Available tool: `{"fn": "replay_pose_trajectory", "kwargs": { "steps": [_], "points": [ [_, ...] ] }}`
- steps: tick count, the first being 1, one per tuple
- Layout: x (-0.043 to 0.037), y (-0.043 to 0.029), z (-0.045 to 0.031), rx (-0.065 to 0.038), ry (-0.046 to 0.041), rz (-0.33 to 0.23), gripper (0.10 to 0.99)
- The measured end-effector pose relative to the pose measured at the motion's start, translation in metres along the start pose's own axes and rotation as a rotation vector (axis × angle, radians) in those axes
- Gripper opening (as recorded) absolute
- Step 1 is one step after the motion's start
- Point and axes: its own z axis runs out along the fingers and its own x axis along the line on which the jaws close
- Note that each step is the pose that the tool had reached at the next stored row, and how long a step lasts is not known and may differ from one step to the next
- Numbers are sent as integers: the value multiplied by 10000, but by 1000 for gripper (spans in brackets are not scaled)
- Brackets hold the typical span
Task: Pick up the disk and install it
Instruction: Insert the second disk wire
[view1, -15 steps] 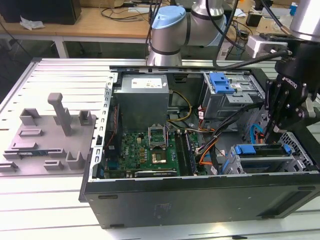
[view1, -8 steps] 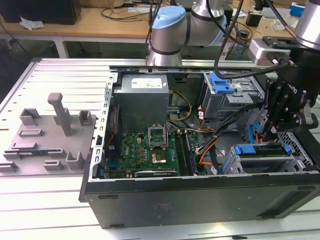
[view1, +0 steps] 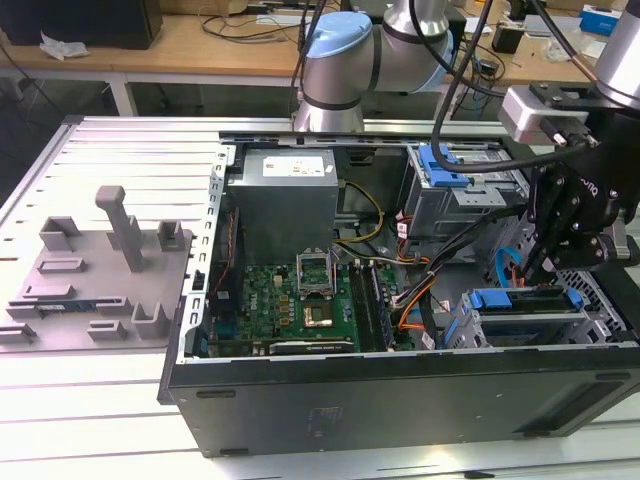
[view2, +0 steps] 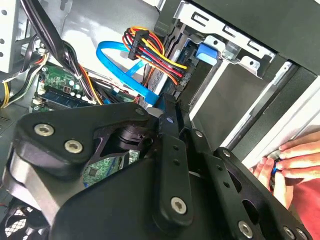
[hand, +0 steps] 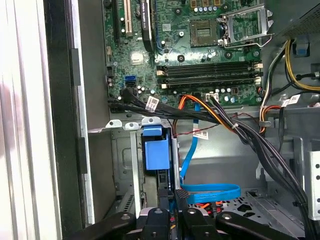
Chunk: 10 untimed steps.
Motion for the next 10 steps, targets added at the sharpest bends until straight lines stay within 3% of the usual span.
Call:
{"fn": "replay_pose_trajectory", "kwargs": {
  "steps": [10],
  "points": [
    [8,-2,11,1,0,-14,165]
  ]
}}
